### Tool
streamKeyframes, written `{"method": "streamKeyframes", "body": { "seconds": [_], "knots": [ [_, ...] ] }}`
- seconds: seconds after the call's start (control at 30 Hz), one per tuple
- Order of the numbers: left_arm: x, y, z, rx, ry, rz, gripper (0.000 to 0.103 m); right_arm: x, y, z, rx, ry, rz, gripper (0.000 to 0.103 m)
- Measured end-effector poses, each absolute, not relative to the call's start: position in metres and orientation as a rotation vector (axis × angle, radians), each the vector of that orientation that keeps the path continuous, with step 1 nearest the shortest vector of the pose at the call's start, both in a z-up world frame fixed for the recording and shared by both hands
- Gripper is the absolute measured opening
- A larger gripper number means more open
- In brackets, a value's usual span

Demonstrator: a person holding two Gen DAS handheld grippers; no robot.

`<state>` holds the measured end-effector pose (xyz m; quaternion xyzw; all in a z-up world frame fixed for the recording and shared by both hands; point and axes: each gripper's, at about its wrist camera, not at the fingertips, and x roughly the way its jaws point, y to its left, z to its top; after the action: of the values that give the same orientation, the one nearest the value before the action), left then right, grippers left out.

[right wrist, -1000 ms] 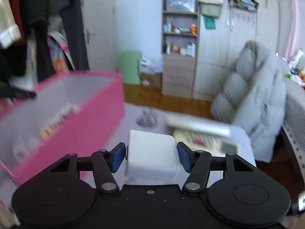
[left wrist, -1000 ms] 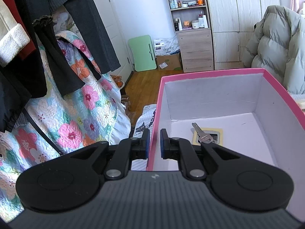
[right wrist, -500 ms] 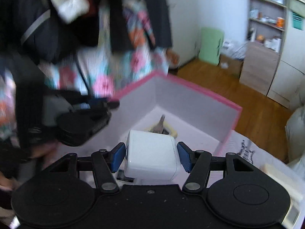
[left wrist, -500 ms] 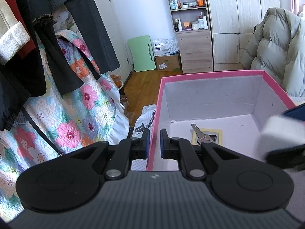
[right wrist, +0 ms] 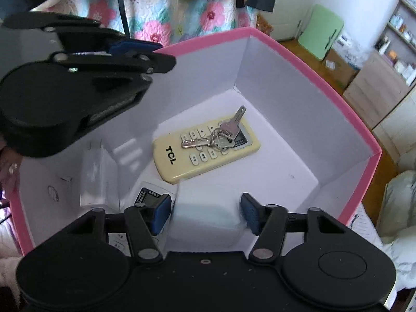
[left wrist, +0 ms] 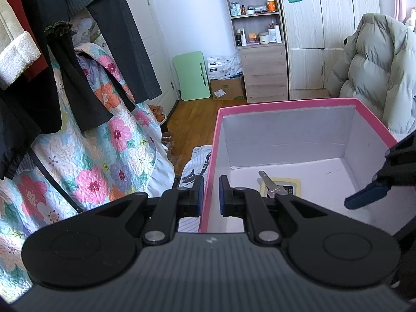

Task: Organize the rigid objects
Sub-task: 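Lift the white charger block into the pink box and release it, then move the right tool back and grasp the flat white power bank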

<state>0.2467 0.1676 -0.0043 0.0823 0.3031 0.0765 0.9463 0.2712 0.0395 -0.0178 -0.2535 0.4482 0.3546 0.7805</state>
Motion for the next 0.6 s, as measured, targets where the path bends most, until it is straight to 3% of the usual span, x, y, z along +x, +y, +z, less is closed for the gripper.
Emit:
{"method": "streamKeyframes", "body": {
  "seconds": [0.33, 0.6],
  "knots": [
    [0.246, 0.166, -0.006, 0.174, 0.617, 0.155, 0.011, 0.229, -0.035, 0.041, -0.302, 0.723, 0.674, 0.063],
    [0.246, 0.166, -0.007, 0.172, 0.617, 0.155, 0.011, 0.194, -0.133, 0.038, -0.057, 0.744, 0.489, 0.068]
  ]
}}
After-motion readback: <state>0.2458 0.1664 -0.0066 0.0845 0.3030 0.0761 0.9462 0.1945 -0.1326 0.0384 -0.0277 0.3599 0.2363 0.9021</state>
